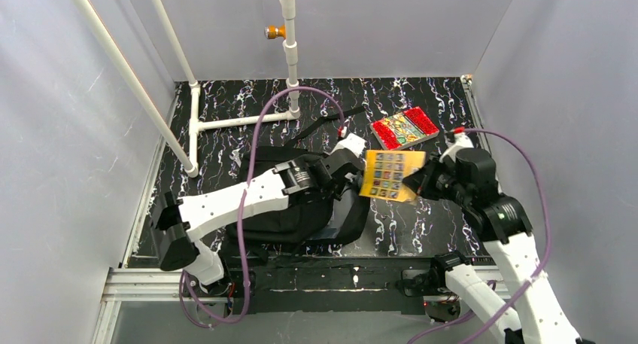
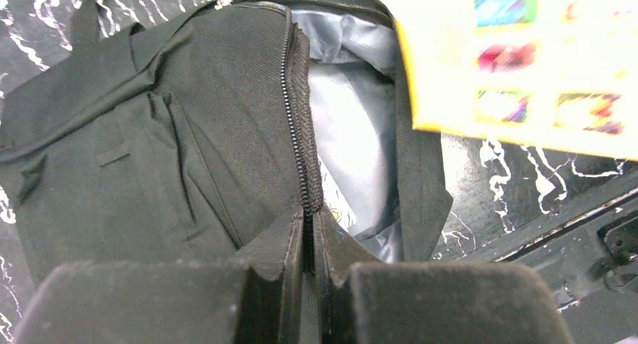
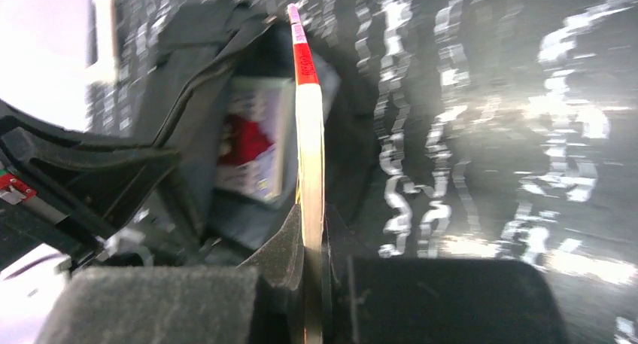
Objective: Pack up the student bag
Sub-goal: Place the book in the student bag.
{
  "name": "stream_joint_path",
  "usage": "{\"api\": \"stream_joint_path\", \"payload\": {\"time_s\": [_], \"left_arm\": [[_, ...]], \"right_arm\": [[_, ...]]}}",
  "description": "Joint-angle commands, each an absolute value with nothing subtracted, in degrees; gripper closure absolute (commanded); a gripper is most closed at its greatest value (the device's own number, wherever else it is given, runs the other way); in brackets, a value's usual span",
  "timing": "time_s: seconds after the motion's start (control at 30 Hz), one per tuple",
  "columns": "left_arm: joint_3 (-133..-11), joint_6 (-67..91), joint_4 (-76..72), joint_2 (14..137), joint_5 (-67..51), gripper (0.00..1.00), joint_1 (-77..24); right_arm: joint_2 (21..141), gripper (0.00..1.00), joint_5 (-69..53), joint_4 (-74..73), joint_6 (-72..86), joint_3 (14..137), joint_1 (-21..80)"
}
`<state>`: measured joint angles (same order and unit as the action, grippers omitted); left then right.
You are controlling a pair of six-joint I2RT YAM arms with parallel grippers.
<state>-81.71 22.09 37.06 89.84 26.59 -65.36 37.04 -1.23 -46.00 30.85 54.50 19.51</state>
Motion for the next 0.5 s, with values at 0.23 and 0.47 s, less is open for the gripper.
{"api": "stream_joint_path", "payload": {"time_s": [0.23, 0.47], "left_arm": [[-76.3, 22.03, 27.68, 74.48, 34.19, 1.0, -65.3], [-74.46, 23.88, 25.05, 71.71, 32.15, 1.0, -65.3]], "right_arm": [[41.75, 0.99, -33.87, -19.63, 50.7, 42.66, 19.69], [43.34, 0.99, -35.88, -4.86, 61.13, 29.33, 19.75]]}}
